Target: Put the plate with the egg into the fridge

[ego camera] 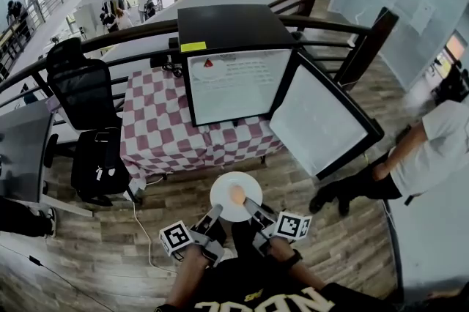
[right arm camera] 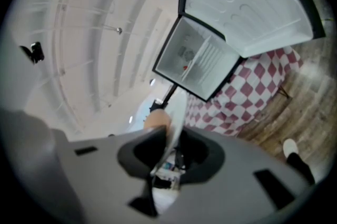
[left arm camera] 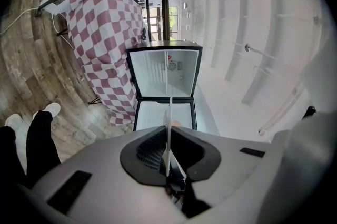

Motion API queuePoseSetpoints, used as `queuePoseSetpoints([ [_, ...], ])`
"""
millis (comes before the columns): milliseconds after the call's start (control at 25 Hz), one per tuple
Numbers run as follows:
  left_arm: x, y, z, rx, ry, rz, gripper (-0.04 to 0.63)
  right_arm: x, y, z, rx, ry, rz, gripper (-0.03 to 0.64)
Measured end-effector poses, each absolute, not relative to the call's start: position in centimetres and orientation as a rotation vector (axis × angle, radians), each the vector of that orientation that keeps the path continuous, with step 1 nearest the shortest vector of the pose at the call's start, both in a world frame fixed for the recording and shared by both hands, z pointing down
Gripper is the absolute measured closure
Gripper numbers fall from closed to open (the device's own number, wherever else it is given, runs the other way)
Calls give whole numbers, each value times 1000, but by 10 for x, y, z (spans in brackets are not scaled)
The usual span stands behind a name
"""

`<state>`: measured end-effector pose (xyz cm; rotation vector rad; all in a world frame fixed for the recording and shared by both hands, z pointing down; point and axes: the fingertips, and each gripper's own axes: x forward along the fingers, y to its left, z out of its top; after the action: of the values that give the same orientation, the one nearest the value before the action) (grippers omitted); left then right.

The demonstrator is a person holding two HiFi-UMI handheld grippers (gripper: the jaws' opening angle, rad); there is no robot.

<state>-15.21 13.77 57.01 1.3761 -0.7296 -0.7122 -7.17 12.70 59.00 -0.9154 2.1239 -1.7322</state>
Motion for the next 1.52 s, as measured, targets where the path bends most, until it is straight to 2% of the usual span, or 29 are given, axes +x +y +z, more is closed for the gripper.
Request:
queuePoseSetpoints([
  [400,-133,44,560,1398,-735,-712,555,-47,24,570,-890,2351,-1462,549],
  [840,-100,-58,545,1420,-738,-716,555,-14,-77,553,-875,2323,-1428,549],
  [1520,-79,-140,554,1373,-825,-774,556,8,-165,557,-822,2290,-1458,551],
])
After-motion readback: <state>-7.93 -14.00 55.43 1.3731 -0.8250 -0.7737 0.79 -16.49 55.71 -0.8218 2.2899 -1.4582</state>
